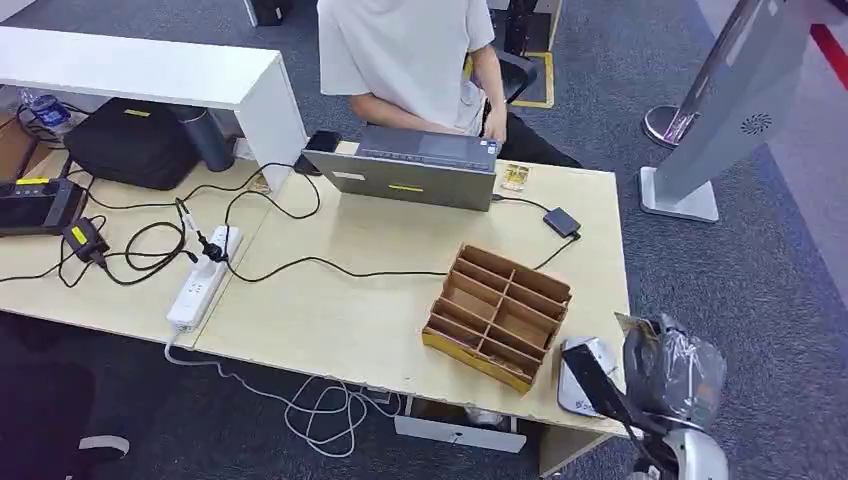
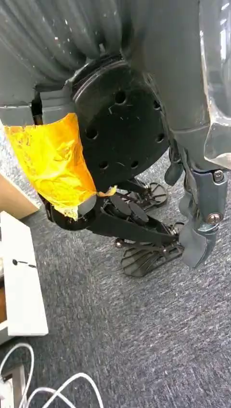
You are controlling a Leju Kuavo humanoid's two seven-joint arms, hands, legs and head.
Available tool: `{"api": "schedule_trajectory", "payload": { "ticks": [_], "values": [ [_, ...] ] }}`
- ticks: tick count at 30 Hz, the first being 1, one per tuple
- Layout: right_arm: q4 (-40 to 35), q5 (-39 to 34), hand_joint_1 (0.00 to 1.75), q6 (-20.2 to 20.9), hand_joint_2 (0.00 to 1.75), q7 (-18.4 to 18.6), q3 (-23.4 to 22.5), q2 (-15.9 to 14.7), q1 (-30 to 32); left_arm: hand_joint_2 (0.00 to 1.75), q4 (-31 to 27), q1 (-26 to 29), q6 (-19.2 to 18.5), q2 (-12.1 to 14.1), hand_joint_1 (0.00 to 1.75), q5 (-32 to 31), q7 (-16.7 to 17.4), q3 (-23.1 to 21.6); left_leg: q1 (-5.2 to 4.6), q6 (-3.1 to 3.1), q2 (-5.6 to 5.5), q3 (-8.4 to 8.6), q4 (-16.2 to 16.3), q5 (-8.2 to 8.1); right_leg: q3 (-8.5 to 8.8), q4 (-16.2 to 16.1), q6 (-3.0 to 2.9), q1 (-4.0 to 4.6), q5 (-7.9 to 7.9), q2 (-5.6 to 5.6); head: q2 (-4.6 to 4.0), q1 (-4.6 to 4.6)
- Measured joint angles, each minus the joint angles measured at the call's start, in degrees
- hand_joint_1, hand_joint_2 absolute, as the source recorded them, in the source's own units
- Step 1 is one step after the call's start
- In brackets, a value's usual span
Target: Pass the card to the sensor for recognition and then transmit it.
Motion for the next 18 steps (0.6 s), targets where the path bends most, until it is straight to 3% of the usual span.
{"api": "schedule_trajectory", "payload": {
  "ticks": [10, 18],
  "values": [
    [-0.33, 1.44, 1.75, 4.44, 1.75, 3.31, 3.39, -4.11, -13.20, 1.75, 0.00, 0.03, 0.20, 0.11, 0.00, -1.31, -0.15, -0.24, 0.00, 0.04, 0.01, -0.09, 0.01, 0.19, -0.05, 0.01, 0.03, 0.00, 0.19, -0.01, 0.00, 0.02],
    [8.46, 2.54, 1.75, 6.89, 1.75, 7.65, 4.55, -5.71, -21.82, 1.75, 0.00, -0.01, 0.55, 0.48, 0.00, -1.75, -0.02, -0.33, 0.01, 0.01, 0.01, -0.09, 0.00, 0.26, -0.08, 0.02, 0.04, 0.00, 0.23, 0.00, 0.00, 0.02]
  ]
}}
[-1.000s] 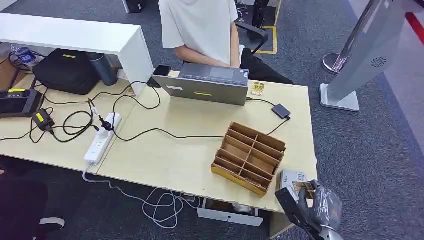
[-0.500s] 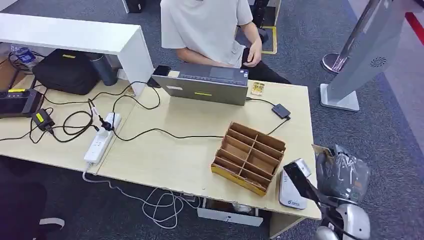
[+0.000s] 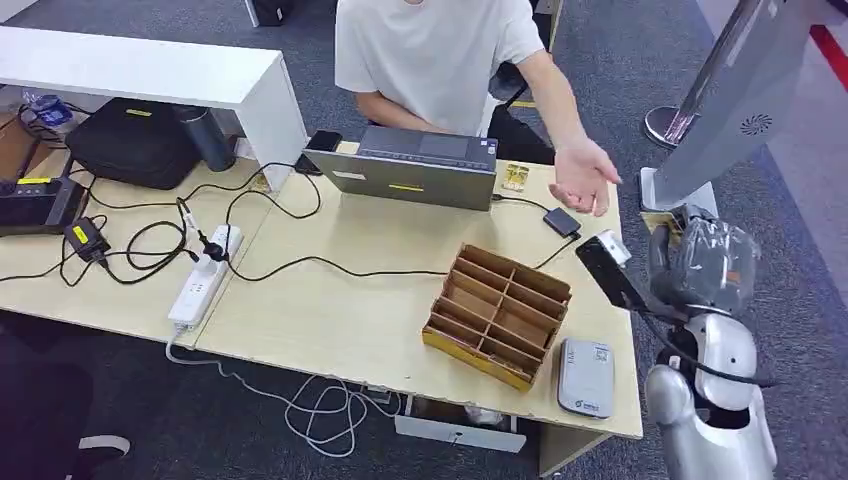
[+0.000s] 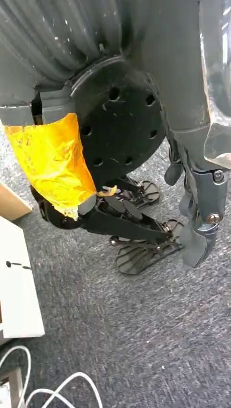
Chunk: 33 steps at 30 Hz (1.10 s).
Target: Pass the card to the sensor for recognition and then transmit it.
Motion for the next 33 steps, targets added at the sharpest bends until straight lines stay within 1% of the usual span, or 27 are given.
{"api": "schedule_trajectory", "payload": {
  "ticks": [6, 9, 16, 17, 26, 29, 30, 31, 33],
  "values": [
    [4.78, 0.28, 1.75, -0.59, 1.75, 0.37, 0.13, -0.13, -2.08, 1.75, 0.00, 0.00, 0.31, 0.07, 0.00, -0.33, 0.22, -0.20, 0.00, 0.00, -0.01, 0.00, 0.00, 0.00, 0.00, 0.00, 0.00, 0.00, 0.00, 0.00, 0.00, -0.02],
    [5.77, 0.35, 1.75, -0.68, 1.75, 0.37, 0.13, -0.15, -2.36, 1.75, 0.00, 0.00, 0.26, 0.07, 0.00, -0.33, 0.74, -0.20, 0.00, 0.00, 0.00, -0.01, 0.00, 0.00, -0.03, 0.00, 0.00, 0.00, 0.00, 0.03, 0.00, -0.02],
    [7.58, 0.15, 1.75, -0.77, 1.75, 0.02, 0.17, -0.15, -2.78, 1.75, 0.00, 0.00, 0.24, 0.07, 0.00, -0.35, 0.76, -0.20, 0.00, -0.03, -0.17, -0.09, 0.00, 0.02, -0.05, 0.00, 0.00, 0.00, 0.00, -0.14, 0.00, -0.02],
    [7.67, 0.13, 0.00, -0.77, 1.75, -0.06, 0.17, -0.15, -2.78, 1.75, 0.00, 0.00, 0.22, 0.07, 0.00, -0.35, 0.76, -0.20, 0.00, -0.03, -0.17, -0.09, 0.00, 0.02, -0.05, 0.00, 0.00, 0.00, 0.00, -0.14, 0.00, -0.02],
    [7.71, 0.07, 0.00, -0.76, 1.75, -0.07, 0.17, -0.15, -2.78, 1.75, 0.00, 0.00, 0.22, 0.07, 0.00, -0.35, 0.76, -0.20, 0.00, -0.03, -0.17, -0.09, 0.00, 0.02, -0.05, 0.00, 0.00, 0.00, 0.00, -0.14, 0.00, -0.02],
    [7.93, -0.28, 0.00, -1.20, 1.75, -0.20, 0.17, -0.15, -2.76, 1.75, 0.00, -0.02, -0.26, 0.07, 0.00, 0.31, -0.18, -0.20, 0.00, -0.03, -0.15, -0.15, 0.00, 0.01, -0.13, 0.00, 0.00, 0.00, -0.01, -0.10, 0.00, -0.02],
    [7.93, -0.57, 0.00, -1.29, 1.75, -0.61, 0.20, -0.15, -2.74, 1.75, 0.00, -0.02, -0.31, 0.09, 0.00, 0.46, -1.25, -0.20, 0.00, -0.03, -0.14, -0.16, 0.00, 0.01, -0.15, 0.00, 0.00, 0.00, -0.01, -0.10, 0.00, 0.00],
    [7.10, -0.98, 0.00, -1.46, 1.75, -1.36, 0.24, -0.04, -2.20, 1.75, 0.00, -0.01, 0.81, 0.07, 0.00, -0.39, -1.11, -0.20, 0.00, -0.05, -0.14, -0.15, 0.00, 0.04, -0.14, 0.00, 0.00, 0.00, 0.01, -0.10, 0.00, 0.00],
    [6.29, -0.94, 0.00, -1.77, 1.75, -2.08, 0.63, -0.02, -1.42, 1.75, 0.00, 0.01, 0.94, 0.04, 0.00, -0.59, -1.09, -0.20, 0.00, -0.06, -0.14, -0.15, 0.00, 0.05, -0.14, 0.00, 0.00, 0.00, 0.02, -0.10, 0.00, 0.00]
  ]
}}
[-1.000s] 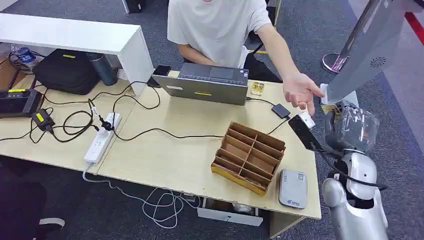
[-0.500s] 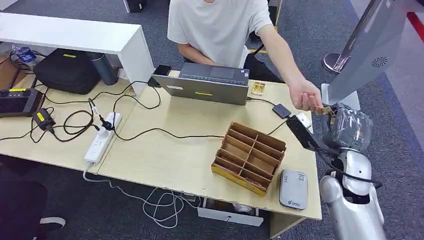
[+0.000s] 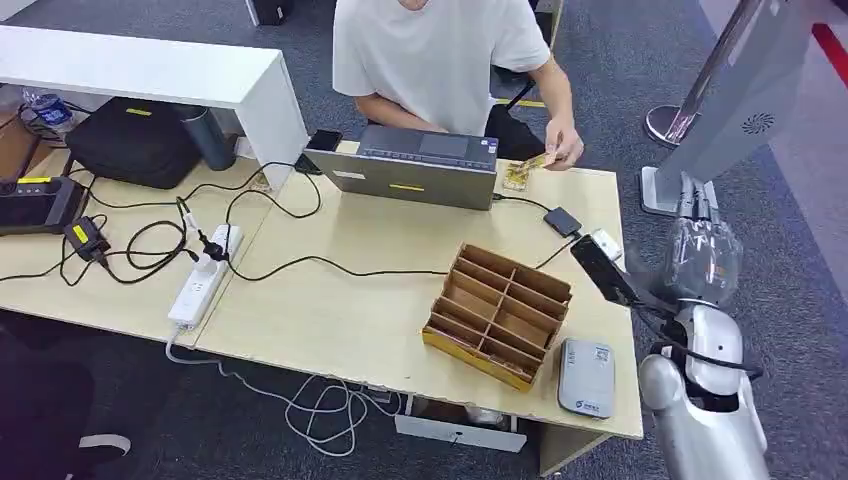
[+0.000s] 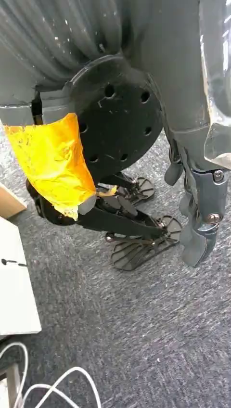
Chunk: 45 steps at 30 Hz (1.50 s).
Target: Pass the card to the sensor for recognition and then transmit it.
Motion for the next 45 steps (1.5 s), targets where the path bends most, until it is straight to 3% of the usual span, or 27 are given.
{"api": "schedule_trajectory", "payload": {
  "ticks": [9, 15, 22, 32, 45],
  "values": [
    [-14.32, -0.42, 0.00, -2.18, 1.75, -5.22, 3.78, 0.44, 12.01, 1.75, 0.00, 0.04, -0.83, -0.50, 0.00, 1.20, -0.20, 0.00, 0.02, 0.01, -0.04, -0.05, -0.03, -0.03, -0.05, -0.01, -0.01, 0.01, -0.06, -0.06, 0.00, 0.00],
    [-26.61, 1.10, 0.00, -3.23, 1.75, -6.62, 7.66, 0.57, 23.48, 1.75, 0.00, 0.04, -1.49, -0.63, 0.00, 2.01, -0.37, 0.00, 0.02, 0.02, -0.03, -0.11, -0.05, -0.10, -0.09, -0.02, -0.02, 0.02, -0.10, -0.08, 0.00, 0.00],
    [-33.90, 1.09, 0.00, -3.96, 1.75, -7.30, 12.79, 0.57, 31.76, 1.75, 0.31, -0.01, -1.31, -0.85, 0.00, 1.42, 0.07, 0.00, 0.02, 0.00, -0.01, -0.11, -0.06, -0.10, -0.10, -0.02, -0.03, 0.02, -0.09, -0.05, 0.00, -0.02],
    [-34.05, -2.47, 0.00, -8.11, 1.75, -5.05, 18.51, 0.55, 34.78, 1.75, 0.35, -0.04, -1.75, -0.85, 0.00, 1.22, 1.09, 0.00, 0.02, 0.00, 0.01, -0.09, -0.05, -0.07, -0.09, -0.02, -0.03, 0.01, -0.07, -0.02, 0.00, -0.02],
    [-20.87, -6.36, 0.00, -11.98, 1.75, -4.65, 20.76, 1.38, 31.69, 1.75, 0.35, -0.12, -1.77, -0.79, 0.00, -1.03, 3.24, 0.00, 0.02, -0.01, 0.00, -0.10, -0.05, -0.06, -0.09, -0.02, -0.03, 0.02, -0.07, -0.02, 0.00, -0.02]
  ]
}}
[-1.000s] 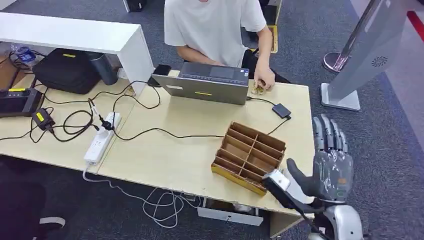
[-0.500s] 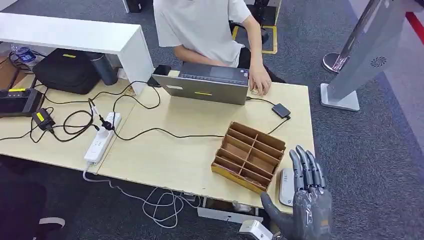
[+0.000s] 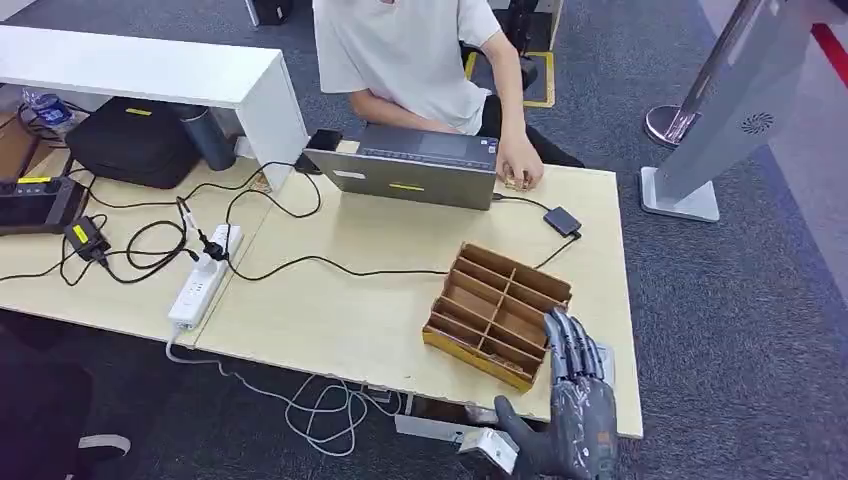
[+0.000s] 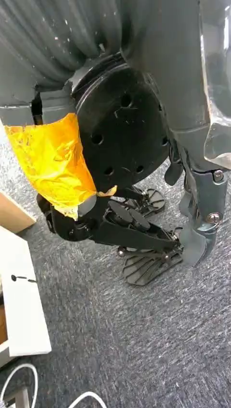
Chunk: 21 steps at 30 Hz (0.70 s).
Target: Pass the card to the sensor for recognition and then transmit it.
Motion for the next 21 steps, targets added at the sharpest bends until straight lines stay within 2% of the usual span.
{"api": "schedule_trajectory", "payload": {
  "ticks": [6, 12, 18, 21],
  "values": [
    [6.03, 0.81, 0.00, -1.64, 1.75, 0.77, 0.02, 1.09, -1.80, 1.75, 0.02, 0.00, 0.39, 0.04, 0.00, -0.66, 0.87, 0.00, 0.00, 0.00, 0.00, -0.01, 0.00, 0.00, 0.00, 0.00, 0.00, 0.00, 0.00, 0.00, 0.00, 0.02],
    [12.69, 6.74, 0.00, -4.85, 1.75, 3.67, 0.02, 2.14, -3.81, 1.75, 0.04, 0.02, 0.70, 0.11, 0.00, -1.24, 1.27, 0.00, 0.00, 0.00, 0.00, 0.00, 0.00, 0.00, 0.00, 0.00, 0.00, 0.00, 0.00, 0.00, 0.00, 0.02],
    [19.26, 13.64, 0.00, -8.92, 1.75, 6.82, 0.00, 3.08, -5.55, 1.75, 0.04, 0.09, -3.41, 0.61, 0.00, -1.33, 2.01, 0.00, 0.01, -0.01, 0.00, 0.01, 0.00, 0.01, 0.00, 0.00, 0.00, 0.00, 0.00, 0.00, 0.00, 0.02],
    [22.32, 16.24, 0.00, -10.62, 1.75, 8.42, -0.02, 3.45, -6.27, 1.75, 0.04, 0.09, -4.07, 0.92, 0.00, -1.57, 2.08, 0.00, 0.01, -0.01, 0.00, 0.01, 0.00, 0.01, -0.01, 0.00, 0.00, 0.00, 0.00, 0.01, 0.00, 0.00]
  ]
}}
